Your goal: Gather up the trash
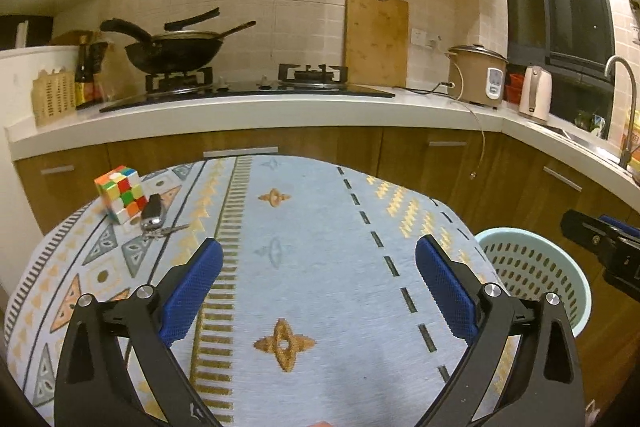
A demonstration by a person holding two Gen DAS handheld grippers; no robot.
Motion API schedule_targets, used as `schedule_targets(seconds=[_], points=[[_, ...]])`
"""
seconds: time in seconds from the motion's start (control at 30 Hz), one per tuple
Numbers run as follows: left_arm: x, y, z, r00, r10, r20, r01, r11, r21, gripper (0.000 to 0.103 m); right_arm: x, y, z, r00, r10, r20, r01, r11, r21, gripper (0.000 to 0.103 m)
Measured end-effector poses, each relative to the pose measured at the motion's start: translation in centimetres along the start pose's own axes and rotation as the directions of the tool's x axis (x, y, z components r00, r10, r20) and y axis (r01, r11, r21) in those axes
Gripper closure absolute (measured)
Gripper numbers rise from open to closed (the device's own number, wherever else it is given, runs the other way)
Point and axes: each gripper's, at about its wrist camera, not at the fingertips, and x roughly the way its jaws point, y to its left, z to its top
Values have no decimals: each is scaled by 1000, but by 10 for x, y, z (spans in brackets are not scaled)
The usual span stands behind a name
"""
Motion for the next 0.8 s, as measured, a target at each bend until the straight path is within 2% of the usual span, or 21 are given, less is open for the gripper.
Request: schedule_targets(seconds=[0.8], points=[[6, 3, -1, 1000, -4, -28, 4, 1000, -18, 8, 0, 12, -6, 1000, -4, 11, 4, 999, -36, 38]])
